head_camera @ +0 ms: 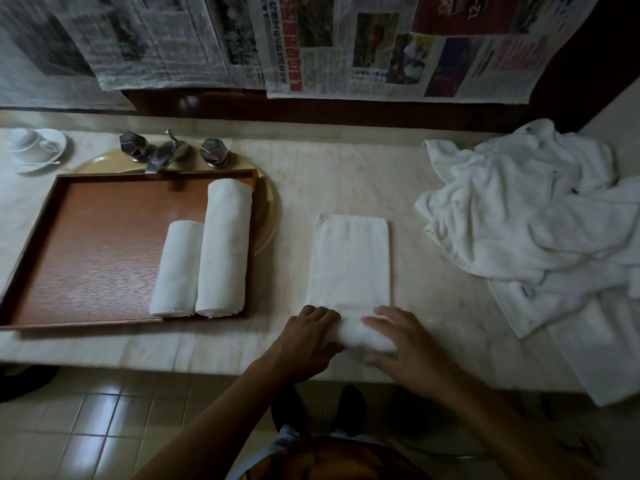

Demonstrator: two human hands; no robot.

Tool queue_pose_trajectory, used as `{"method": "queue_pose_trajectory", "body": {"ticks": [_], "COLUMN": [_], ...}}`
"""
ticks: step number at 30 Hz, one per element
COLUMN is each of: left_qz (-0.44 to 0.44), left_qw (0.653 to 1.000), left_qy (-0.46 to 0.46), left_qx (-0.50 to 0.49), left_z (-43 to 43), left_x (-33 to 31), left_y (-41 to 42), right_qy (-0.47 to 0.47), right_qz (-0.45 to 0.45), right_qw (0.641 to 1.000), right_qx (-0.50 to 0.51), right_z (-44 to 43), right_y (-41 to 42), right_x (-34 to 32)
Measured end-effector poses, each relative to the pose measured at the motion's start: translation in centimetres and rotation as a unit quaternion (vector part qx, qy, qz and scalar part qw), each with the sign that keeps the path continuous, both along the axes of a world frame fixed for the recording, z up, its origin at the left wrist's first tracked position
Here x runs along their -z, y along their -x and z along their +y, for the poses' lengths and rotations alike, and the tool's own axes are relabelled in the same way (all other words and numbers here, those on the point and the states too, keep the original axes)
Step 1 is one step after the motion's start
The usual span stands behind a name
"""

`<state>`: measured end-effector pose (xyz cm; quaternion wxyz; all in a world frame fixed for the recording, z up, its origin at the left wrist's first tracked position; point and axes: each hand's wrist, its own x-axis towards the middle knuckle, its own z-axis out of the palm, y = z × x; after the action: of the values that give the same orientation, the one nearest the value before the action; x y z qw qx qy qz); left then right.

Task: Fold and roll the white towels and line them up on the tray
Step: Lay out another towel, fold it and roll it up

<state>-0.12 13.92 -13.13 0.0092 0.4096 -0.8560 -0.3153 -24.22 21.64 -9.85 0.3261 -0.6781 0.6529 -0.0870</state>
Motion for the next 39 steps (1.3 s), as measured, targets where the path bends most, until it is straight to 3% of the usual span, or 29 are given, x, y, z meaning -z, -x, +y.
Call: {"method": "queue_pose_trajectory", "body": {"ticks": [5,10,15,19,21,23,25,28,31,36,39], "left_qz": [0.015,0.081,0.068,0.011,0.024,0.038,0.03,0.015,-0.015,-0.127,-0.108], "left_qw": [0.999,0.987,0.983,0.992,0.982,0.965,0.964,0.978,0.982,0.981,0.985], "left_qy": [-0.038,-0.122,-0.08,-0.041,-0.063,-0.098,-0.046,0.115,0.185,0.147,0.126], "left_qx": [-0.026,-0.071,-0.152,-0.115,-0.174,-0.24,-0.258,-0.172,-0.017,0.03,0.037], "left_z": [0.3,1.2,-1.1,-3.3,-4.0,-4.1,-3.1,-0.6,0.7,-1.6,-4.2], "left_x": [-0.1,-0.9,0.1,0.9,0.5,0.4,0.3,0.0,0.6,1.7,1.0], "left_y": [0.0,-1.3,-1.2,0.0,0.8,1.5,1.5,0.9,0.7,1.2,1.9], "right_qy": [0.049,-0.062,-0.036,0.108,0.167,0.181,0.145,0.12,0.141,0.145,0.143], "right_qz": [-0.025,-0.025,-0.072,0.067,0.118,0.148,0.18,0.195,0.201,0.204,0.194], "right_qw": [0.998,0.997,0.995,0.991,0.979,0.972,0.973,0.973,0.968,0.967,0.969], "right_qx": [-0.017,0.026,0.067,0.047,0.011,-0.015,-0.022,-0.04,-0.057,-0.049,-0.048], "right_z": [1.6,0.9,-1.3,-2.0,-0.7,0.8,1.3,1.3,0.6,-1.9,-3.7], "right_y": [-0.1,0.4,1.1,-0.4,-2.5,-4.4,-5.2,-5.0,-4.3,-3.4,-2.8], "right_x": [2.3,1.1,1.4,2.1,1.9,2.5,3.5,5.0,5.5,4.8,4.3]}}
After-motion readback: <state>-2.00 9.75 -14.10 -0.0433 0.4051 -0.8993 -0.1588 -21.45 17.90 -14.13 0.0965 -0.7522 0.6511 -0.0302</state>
